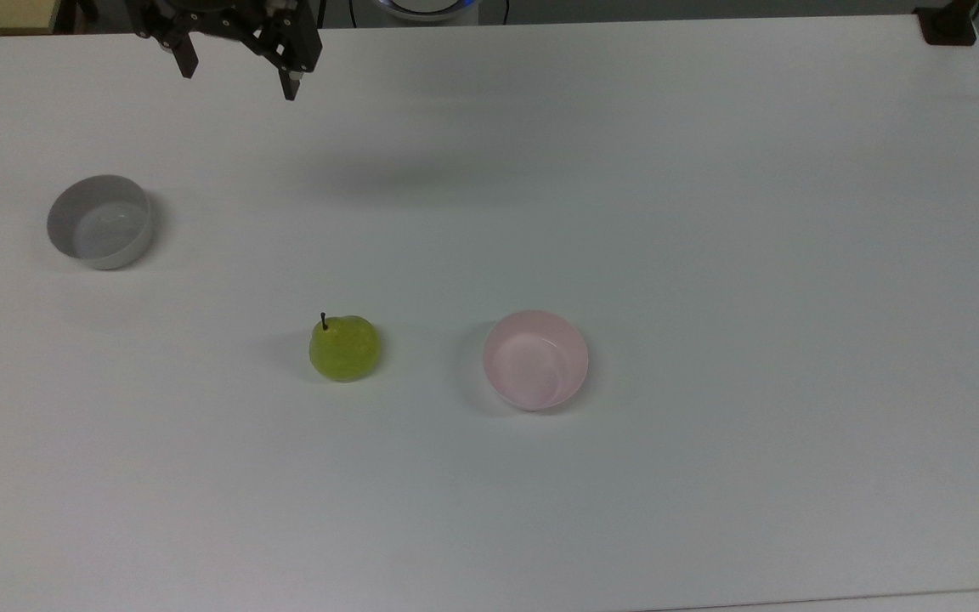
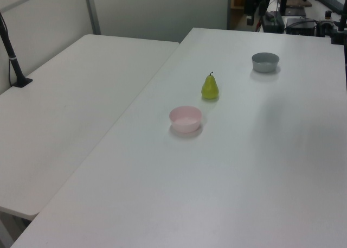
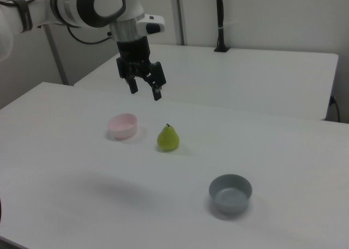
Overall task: Place the pear in the bowl
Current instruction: 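Move the open gripper over the green pear and lower it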
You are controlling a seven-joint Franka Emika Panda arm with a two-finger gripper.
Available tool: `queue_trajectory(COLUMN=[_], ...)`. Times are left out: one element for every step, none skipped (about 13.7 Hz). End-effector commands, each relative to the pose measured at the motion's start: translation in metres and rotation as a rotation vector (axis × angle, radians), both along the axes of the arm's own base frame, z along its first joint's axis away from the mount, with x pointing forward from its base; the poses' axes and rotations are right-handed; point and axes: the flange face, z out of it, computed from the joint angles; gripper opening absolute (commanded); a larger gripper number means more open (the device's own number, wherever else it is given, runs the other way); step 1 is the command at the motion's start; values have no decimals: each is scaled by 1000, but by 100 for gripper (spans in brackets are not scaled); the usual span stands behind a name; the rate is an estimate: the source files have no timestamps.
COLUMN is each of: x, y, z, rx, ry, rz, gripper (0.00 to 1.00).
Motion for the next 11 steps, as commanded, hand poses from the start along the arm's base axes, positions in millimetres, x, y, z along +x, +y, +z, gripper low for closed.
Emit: queue_trajectory(x=[12,14,16,20,24,26,31,41,49,54,61], y=[17,24,32,39,47,51,56,72,82,95,105], z=[-11,-12,-11,-10,-11,-11,-19,-32,-42,-48,-62], rx=[-4,-5,-7,-8,-11,-13,-20,-32,-39,-44,-51], ry=[-6,-10,-24,-47,-62,-72,-73,-78,-87,-98,-98], rz=[32,44,57,70,83,92,101,126,142,160,178], gripper=[100,100,100,100,100,100,100,100,100,100,100])
